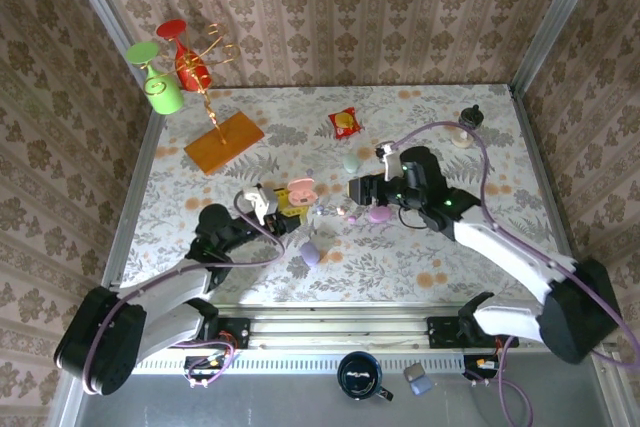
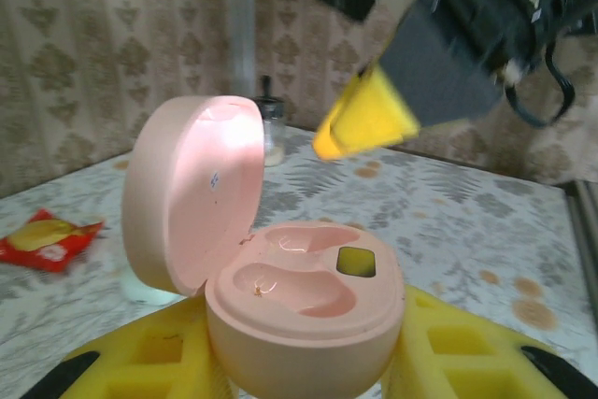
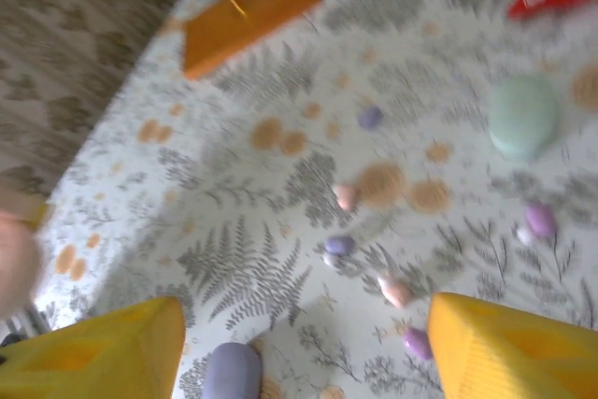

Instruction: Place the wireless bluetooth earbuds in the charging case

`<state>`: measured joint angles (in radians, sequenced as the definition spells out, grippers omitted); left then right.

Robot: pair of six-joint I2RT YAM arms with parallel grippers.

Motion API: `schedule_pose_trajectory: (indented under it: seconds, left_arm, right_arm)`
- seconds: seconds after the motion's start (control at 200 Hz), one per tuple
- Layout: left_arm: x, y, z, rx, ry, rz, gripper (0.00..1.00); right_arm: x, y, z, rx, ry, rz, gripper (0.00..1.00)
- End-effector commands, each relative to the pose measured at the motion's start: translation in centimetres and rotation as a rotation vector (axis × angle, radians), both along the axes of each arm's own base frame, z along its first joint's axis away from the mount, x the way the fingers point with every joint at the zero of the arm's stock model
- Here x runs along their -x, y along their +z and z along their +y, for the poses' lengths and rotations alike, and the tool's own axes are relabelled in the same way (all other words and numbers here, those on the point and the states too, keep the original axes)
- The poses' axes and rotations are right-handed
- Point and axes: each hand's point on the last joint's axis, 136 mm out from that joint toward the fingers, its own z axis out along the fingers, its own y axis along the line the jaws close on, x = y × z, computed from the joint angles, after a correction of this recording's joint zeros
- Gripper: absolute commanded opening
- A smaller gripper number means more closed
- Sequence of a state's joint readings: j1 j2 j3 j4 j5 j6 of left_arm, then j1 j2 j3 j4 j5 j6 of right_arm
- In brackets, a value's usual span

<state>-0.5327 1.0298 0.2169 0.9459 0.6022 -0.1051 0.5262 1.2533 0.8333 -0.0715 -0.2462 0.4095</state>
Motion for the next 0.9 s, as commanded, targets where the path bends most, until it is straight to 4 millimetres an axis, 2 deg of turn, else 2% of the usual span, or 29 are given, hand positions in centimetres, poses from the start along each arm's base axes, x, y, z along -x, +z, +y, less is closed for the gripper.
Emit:
schedule_pose_trajectory:
  seconds: [0.0, 0.055, 0.22, 0.295, 0.46, 0.71, 0.89]
  left_arm:
    - [-1.2, 0.5, 1.7, 0.019, 0.125, -0.021, 0.24]
    - [-1.2, 0.4, 2.1, 0.016, 0.147, -0.023, 0.24]
    - [-1.1, 0.1, 2.8, 0.007, 0.183, -0.024, 0.24]
    - [-0.9, 0.0, 3.0, 0.003, 0.188, -0.022, 0.24]
    - [-0.7, -0.5, 3.3, -0.013, 0.195, -0.019, 0.24]
    - [-0.9, -1.0, 3.2, -0.029, 0.195, -0.019, 0.24]
    - [-0.9, -0.9, 3.0, -0.027, 0.182, -0.017, 0.24]
  right_arm:
    - [-1.6, -2.7, 0.4, 0.014, -0.068, 0.134, 0.65]
    - [-2.4, -5.0, 1.4, 0.030, -0.055, 0.207, 0.61]
    - [-4.2, -9.1, 4.5, 0.021, 0.006, 0.348, 0.52]
    - [-4.8, -10.7, 5.1, 0.046, 0.018, 0.383, 0.48]
    - [-5.1, -13.5, 4.9, 0.139, 0.029, 0.450, 0.51]
    - [-2.7, -14.5, 6.6, 0.128, 0.172, 0.513, 0.53]
    - [-1.5, -14.3, 7.4, 0.110, 0.230, 0.517, 0.51]
